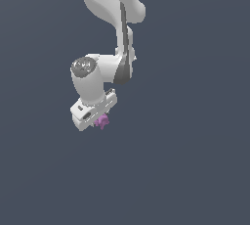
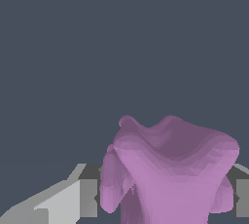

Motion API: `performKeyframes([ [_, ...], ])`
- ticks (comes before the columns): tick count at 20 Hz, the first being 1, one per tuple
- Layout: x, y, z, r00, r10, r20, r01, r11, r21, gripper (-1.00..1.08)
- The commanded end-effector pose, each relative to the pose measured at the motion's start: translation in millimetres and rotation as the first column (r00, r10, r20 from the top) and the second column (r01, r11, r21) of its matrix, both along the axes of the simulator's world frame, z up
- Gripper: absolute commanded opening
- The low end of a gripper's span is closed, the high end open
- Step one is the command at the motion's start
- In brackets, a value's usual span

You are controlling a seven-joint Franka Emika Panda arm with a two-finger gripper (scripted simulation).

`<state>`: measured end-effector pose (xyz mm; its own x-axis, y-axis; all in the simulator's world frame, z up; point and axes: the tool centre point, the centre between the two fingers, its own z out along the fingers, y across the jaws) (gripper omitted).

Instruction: Pick up the object and move it to a goal position.

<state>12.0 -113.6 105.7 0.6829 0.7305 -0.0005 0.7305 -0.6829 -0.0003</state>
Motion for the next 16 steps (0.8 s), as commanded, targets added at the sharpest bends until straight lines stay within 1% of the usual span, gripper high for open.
performKeyframes([
  [1, -1, -2, 24, 1.000, 0.000, 0.001, 0.000, 1.000, 0.000, -1.00],
  [16, -8, -18, 199, 1.000, 0.001, 0.001, -0.001, 1.000, 0.001, -1.00],
])
